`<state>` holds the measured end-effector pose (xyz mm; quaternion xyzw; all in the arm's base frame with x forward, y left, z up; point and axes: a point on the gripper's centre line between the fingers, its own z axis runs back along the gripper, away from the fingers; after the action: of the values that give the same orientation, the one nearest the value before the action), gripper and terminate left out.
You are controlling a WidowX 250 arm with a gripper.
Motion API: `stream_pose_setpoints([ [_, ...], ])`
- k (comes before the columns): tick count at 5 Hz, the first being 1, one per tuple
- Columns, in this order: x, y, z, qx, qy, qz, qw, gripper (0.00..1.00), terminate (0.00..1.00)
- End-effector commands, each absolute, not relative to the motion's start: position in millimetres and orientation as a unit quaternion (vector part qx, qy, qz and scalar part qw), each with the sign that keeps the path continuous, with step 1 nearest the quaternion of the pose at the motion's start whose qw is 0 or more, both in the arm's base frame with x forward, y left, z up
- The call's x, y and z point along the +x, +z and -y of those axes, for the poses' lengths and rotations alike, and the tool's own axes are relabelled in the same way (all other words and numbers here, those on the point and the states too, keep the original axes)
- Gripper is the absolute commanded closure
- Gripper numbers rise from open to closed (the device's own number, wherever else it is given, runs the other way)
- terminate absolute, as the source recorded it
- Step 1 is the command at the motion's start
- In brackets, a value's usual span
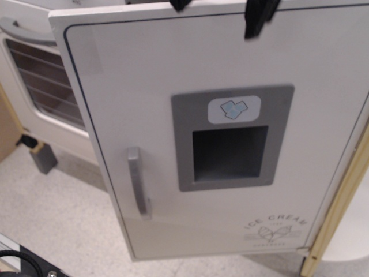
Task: Close fridge
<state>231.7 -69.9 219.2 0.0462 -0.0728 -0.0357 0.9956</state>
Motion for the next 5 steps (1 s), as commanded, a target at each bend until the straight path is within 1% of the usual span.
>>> stream_pose_setpoints([
  [1,203,187,71,0.03,-0.015,0.108,0.994,0.0,0.0],
  [2,203,153,60,0.023,0.017,0.099,0.995,0.0,0.0],
  [3,222,134,37,0.0,0.057,0.088,0.995,0.0,0.0],
  [4,235,125,19,-0.031,0.127,0.108,0.986,0.0,0.0],
  [5,247,120,8,-0.032,0.167,0.161,0.972,0.0,0.0],
])
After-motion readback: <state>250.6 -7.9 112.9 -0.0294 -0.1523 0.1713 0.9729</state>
